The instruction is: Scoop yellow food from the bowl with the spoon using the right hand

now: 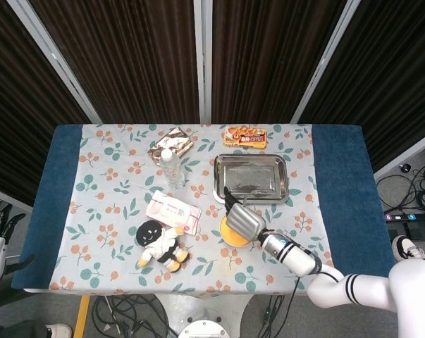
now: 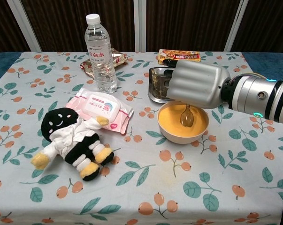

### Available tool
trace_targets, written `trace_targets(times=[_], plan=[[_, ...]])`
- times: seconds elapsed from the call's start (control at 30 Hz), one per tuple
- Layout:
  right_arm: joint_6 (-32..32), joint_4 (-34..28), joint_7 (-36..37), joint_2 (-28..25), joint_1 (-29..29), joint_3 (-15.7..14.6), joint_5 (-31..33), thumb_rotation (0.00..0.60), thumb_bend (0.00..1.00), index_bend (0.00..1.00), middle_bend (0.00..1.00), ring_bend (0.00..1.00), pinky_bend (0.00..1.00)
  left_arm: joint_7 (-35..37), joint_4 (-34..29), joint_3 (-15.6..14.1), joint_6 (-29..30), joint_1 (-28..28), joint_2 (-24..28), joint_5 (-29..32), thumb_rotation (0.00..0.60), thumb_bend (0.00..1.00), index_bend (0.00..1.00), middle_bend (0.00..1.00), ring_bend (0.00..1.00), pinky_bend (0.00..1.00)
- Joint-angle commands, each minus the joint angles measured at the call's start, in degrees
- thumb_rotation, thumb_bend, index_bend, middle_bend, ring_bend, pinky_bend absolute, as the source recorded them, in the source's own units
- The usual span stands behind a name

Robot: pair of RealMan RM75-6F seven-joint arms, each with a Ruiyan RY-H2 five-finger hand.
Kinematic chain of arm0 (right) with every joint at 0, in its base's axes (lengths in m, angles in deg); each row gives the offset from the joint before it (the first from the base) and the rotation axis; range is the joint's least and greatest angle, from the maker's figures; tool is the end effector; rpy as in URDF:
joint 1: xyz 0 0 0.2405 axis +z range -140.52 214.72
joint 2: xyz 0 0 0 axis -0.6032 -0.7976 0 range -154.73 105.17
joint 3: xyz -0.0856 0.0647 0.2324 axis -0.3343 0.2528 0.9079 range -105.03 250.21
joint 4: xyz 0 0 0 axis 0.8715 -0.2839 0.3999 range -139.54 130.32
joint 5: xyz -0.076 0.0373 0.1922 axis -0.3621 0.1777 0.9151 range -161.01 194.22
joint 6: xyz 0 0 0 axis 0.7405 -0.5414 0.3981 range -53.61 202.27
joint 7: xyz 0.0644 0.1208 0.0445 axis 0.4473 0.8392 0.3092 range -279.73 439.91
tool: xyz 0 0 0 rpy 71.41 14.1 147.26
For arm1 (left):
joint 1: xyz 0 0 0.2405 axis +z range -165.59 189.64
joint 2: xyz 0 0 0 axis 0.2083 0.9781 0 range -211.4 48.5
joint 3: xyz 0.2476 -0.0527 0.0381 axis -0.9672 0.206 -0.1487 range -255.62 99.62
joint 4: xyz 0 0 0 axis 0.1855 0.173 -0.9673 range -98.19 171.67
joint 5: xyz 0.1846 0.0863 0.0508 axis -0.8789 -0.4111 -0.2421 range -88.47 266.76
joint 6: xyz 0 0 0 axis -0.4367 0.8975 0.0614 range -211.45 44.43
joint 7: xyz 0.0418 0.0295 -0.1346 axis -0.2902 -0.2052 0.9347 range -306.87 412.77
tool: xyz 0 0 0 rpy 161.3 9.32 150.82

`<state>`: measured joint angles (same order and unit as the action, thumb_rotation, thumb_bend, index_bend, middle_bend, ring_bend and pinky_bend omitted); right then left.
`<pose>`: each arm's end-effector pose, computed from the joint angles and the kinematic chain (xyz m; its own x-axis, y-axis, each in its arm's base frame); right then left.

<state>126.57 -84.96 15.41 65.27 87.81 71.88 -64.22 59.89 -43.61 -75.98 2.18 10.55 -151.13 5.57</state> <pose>-0.1207 -0.3193 -0.0521 0.8802 0.4365 0.1865 0.1345 -0.6063 0.7838 -0.3586 0.1595 0.1510 0.3842 0.0157 0.9231 0.9182 0.0980 -0.3839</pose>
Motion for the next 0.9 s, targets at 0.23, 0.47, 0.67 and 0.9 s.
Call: trace_targets(times=[0.23, 0.47, 0.67, 0.9], plan=[[1.33, -2.16, 5.12, 0.54, -1.83, 1.24, 1.67, 0.600, 0.40, 0.72, 0.36, 0.22, 0.11, 0.49, 0.52, -0.08, -0.04, 0.22, -0.16, 0.04, 0.600, 0.00, 0.22, 0.11, 0.09, 0.12], [2.08, -3.82, 9.33, -1.34, -2.69, 3.50, 4.27, 0.600, 0.40, 0.73, 0.36, 0.23, 0.11, -0.20, 0.07, 0.09, 0.01, -0.06, 0.02, -0.28, 0.600, 0.00, 0.22, 0.11, 0.09, 0.12], [1.17, -3.88, 7.64, -3.89, -1.49, 4.13, 4.19, 0.600, 0.40, 0.73, 0.36, 0.23, 0.10, -0.94, -0.69, 0.20, -0.09, -0.29, 0.30, -0.39, 0.600, 0.00, 0.22, 0.11, 0.09, 0.12], [-1.50, -1.12, 0.37, -4.16, 1.19, 2.17, 1.24, 0.600, 0.41, 0.73, 0.36, 0.23, 0.07, -1.11, -0.93, 0.15, -0.14, -0.28, 0.44, -0.38, 0.600, 0.00, 0.22, 0.11, 0.09, 0.12]])
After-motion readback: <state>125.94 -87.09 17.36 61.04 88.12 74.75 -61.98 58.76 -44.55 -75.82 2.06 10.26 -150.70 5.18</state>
